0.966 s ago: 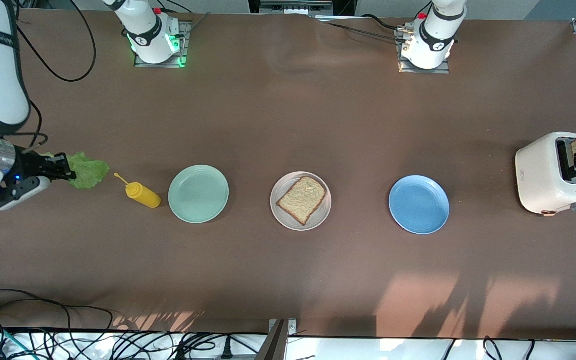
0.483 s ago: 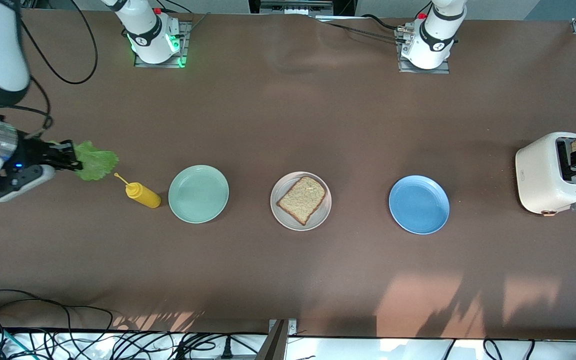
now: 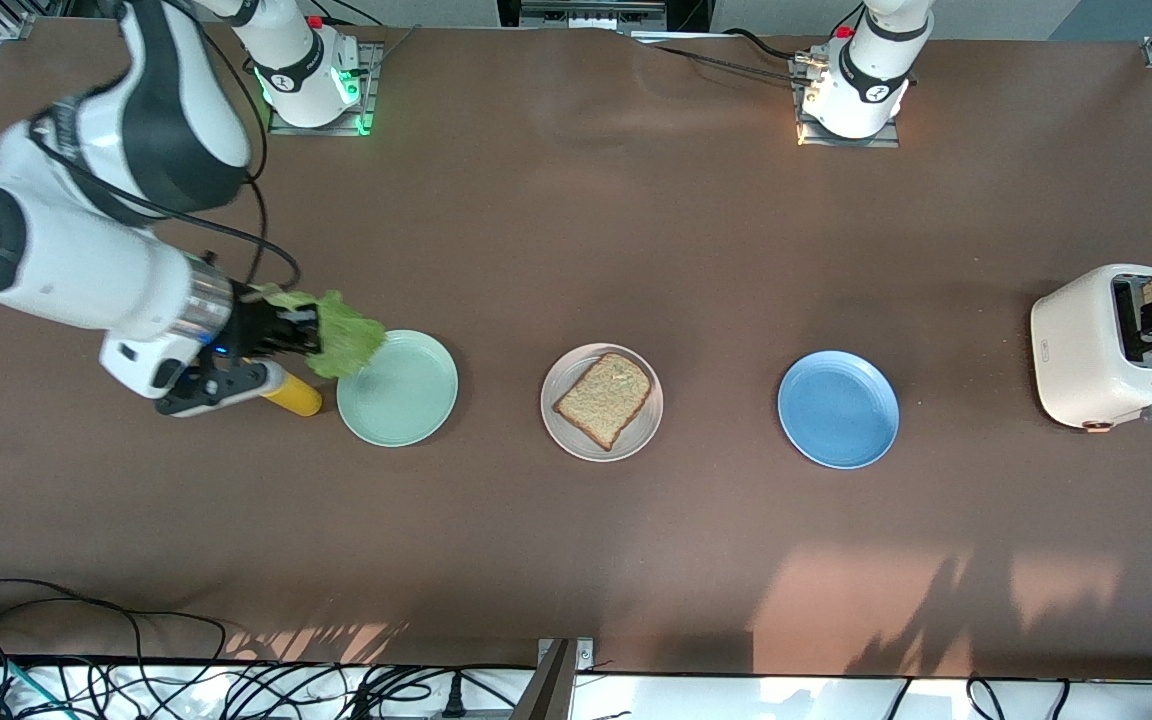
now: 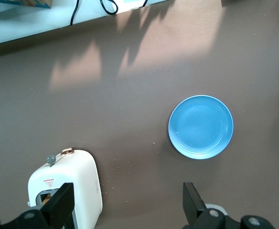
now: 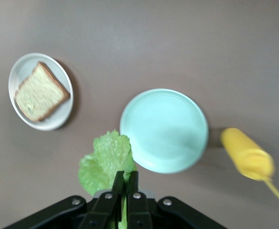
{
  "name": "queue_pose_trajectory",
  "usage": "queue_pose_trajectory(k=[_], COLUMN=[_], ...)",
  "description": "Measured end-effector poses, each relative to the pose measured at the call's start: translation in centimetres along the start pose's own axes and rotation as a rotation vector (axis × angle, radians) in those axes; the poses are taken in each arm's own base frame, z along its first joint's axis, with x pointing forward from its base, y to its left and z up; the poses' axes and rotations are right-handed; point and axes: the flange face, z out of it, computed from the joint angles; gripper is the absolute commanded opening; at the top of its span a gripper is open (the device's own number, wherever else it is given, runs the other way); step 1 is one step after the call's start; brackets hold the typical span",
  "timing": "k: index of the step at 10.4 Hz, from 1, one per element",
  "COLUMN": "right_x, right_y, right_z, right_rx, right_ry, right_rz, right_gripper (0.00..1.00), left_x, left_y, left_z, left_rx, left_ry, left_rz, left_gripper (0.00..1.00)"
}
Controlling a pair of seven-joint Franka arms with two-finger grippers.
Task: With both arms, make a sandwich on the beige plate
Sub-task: 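Lift the lettuce with the right gripper and carry it over the beige plate, then lower the lettuce onto the toast with the right gripper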
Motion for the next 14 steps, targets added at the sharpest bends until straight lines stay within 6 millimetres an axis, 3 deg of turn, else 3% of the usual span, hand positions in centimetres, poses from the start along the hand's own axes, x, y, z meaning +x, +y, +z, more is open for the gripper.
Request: queue_pose_trajectory(k=[3,6,10,14], right_x=[3.3,4.9,5.5,4.4], right_y=[-7.6,-15.5,-18.9,-22.1], right_z=[6.4,12.3,18.1,23.9], right_rx=[0.055,0.110,0.175,0.192], right_ry=[0.089,0.209,0.274,0.296], right_rz=[0.115,0.240,0.363,0.402], right_gripper=[0.00,0.00,0.00,0.00], left_x=[0.0,0.0,-0.1,-0.1], left_y=[0.0,-0.1,-0.3,-0.3], left_z=[0.0,0.1,0.1,0.1], left_rx=[0.000,0.000,0.000,0.000], left_ry=[-0.001,-0.002,-0.002,-0.003], left_rz=[0.000,-0.001,-0.005,-0.004], left_gripper=[1.00,1.00,1.00,1.00])
